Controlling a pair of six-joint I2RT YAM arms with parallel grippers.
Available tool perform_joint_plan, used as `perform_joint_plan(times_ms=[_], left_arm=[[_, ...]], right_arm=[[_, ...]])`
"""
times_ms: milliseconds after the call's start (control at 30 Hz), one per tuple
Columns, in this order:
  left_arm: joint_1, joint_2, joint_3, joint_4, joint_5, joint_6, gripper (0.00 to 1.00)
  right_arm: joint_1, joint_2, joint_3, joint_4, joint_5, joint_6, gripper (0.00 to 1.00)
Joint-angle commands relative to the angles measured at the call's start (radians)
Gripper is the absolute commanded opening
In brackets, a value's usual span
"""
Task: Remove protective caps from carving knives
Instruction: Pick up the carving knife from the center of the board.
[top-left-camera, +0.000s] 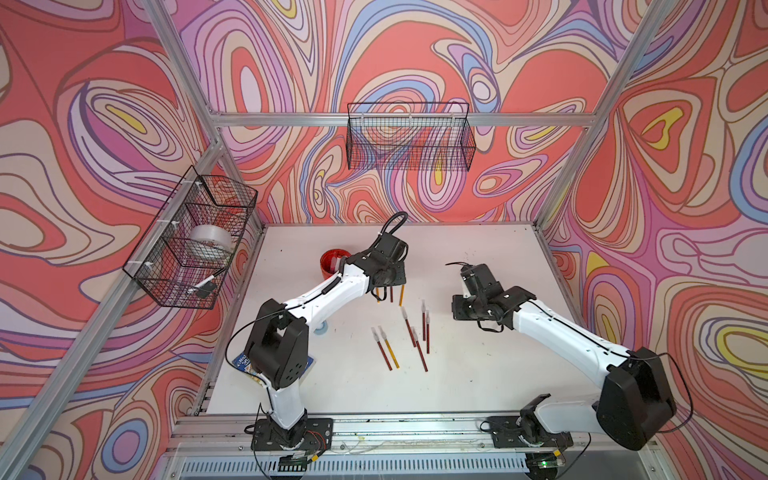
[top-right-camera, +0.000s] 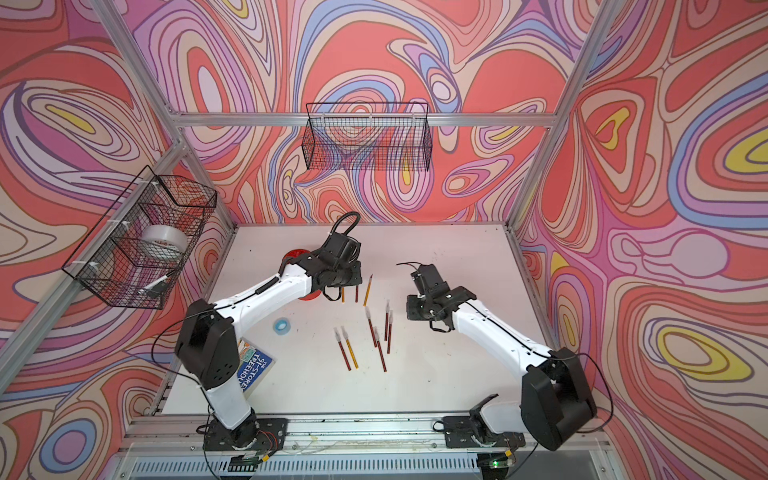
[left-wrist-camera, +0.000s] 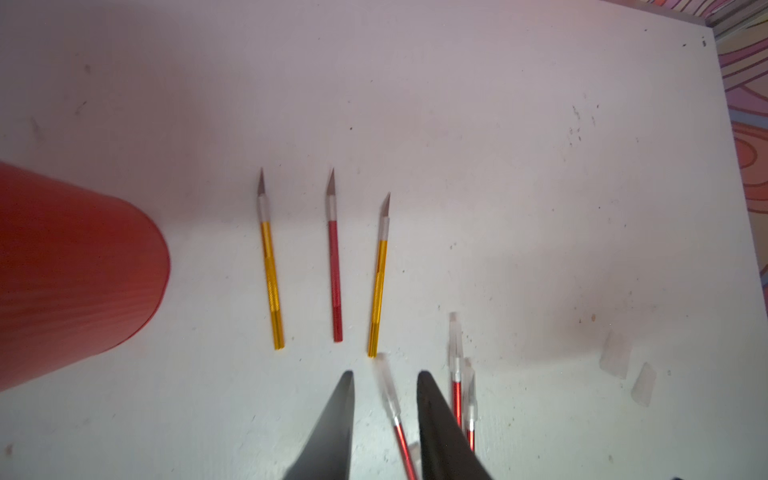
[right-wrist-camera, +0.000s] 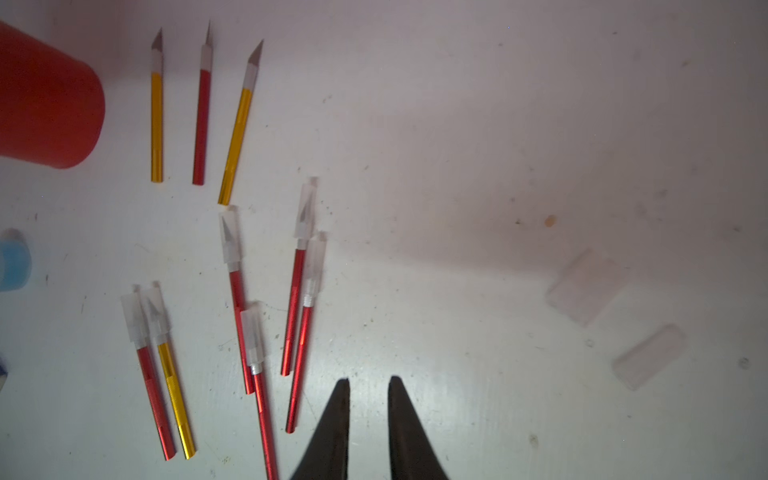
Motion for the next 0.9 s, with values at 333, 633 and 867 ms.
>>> perform_joint_plan(times_ms=[333,633,867], left_arm=[[0.022,-0.536,-0.443,-0.125,-0.292,-0.163,0.53],[0.16,-0.74,-0.594,-0.192,-0.258,-0.226,0.81],[0.22,-0.751,-0.607,-0.181,-0.221,-0.204,0.84]], right_arm=[[0.346,0.356,0.181,0.186,0.007,0.0,0.2],[0.37,0.521,0.287,0.178,-0.055,-0.027,0.21],[0.386,0.585,0.314,0.152,-0.049,-0.041,0.23]])
